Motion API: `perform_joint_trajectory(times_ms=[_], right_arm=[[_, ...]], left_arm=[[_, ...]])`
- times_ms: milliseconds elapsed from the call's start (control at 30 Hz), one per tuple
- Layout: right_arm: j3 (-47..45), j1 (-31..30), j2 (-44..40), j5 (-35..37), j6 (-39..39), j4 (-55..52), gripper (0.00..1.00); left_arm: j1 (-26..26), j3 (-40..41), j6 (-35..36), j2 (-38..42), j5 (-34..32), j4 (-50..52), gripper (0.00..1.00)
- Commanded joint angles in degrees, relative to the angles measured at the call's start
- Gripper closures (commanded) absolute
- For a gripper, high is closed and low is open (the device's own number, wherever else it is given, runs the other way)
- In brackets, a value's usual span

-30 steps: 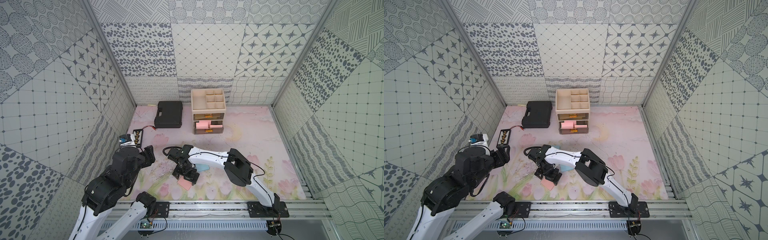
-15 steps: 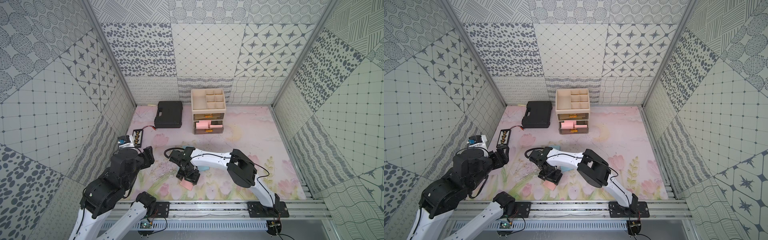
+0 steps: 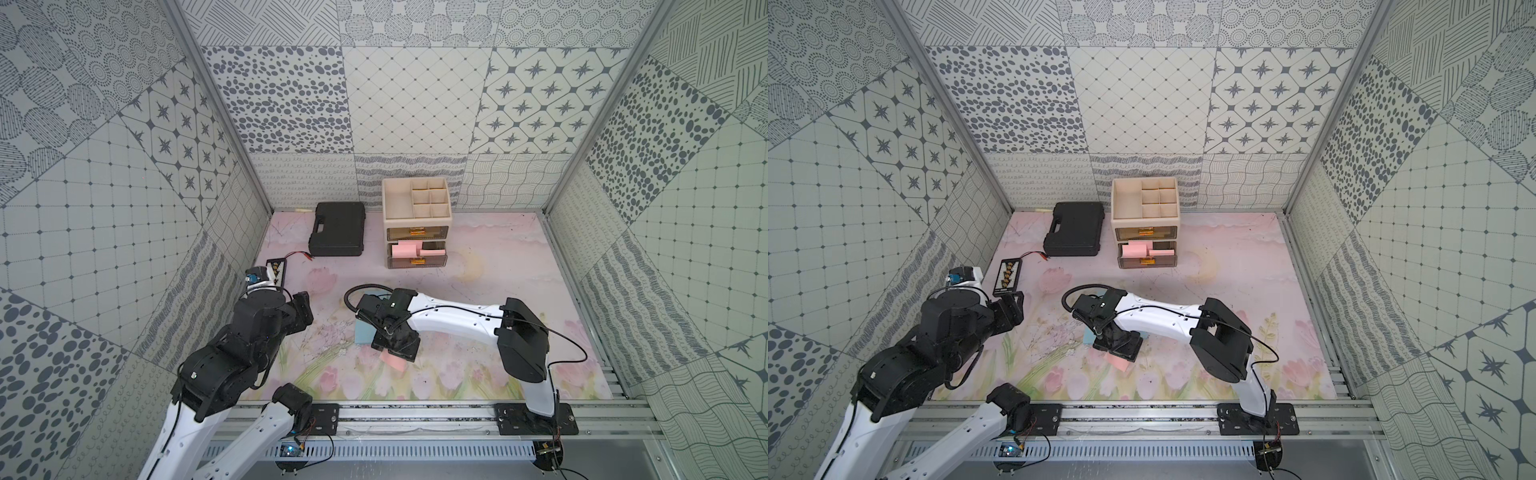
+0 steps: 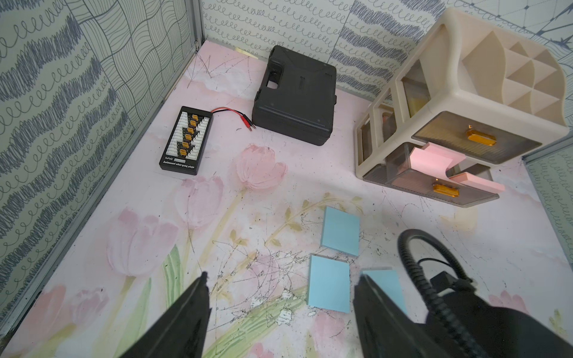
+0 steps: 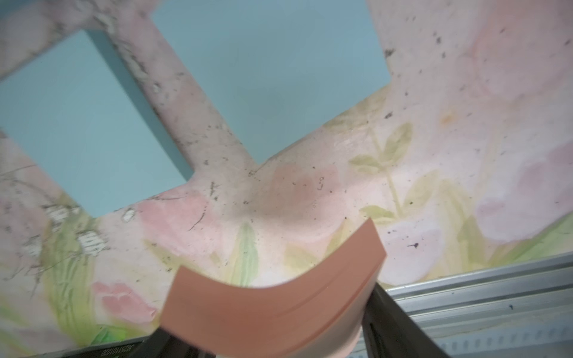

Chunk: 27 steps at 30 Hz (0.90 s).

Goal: Please put the sticky notes in the drawer by color
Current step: Pick up the sticky notes from the center of the board, then place the sticky notes in the drawer.

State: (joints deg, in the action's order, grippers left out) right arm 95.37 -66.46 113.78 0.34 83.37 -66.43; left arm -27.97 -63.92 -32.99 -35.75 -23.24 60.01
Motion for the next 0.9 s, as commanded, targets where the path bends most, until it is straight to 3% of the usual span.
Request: perform_joint_trajectory(times_ms=[0, 267, 667, 867], right_arm=[[4.9, 1.3, -4.1, 7.7, -4.6, -4.4, 0.26], [15.8, 6.0, -6.9, 20.0, -16.1, -8.8, 0.26], [26.7, 19.4, -4.2, 23.4, -36.6, -0.7, 0.27], [26.8, 20.8, -2.9, 27.8, -45.0, 8.1, 0.27]], left_arm=[[0.2, -0.6, -0.8, -2.1, 0.7, -2.8, 0.24], [0.3, -1.9, -1.9, -5.3, 0.7, -4.4, 0.24], [0.3, -3.6, -3.9, -11.3, 1.1, -6.2, 0.23], [0.3, -4.2, -3.7, -15.8, 1.4, -7.9, 0.2]])
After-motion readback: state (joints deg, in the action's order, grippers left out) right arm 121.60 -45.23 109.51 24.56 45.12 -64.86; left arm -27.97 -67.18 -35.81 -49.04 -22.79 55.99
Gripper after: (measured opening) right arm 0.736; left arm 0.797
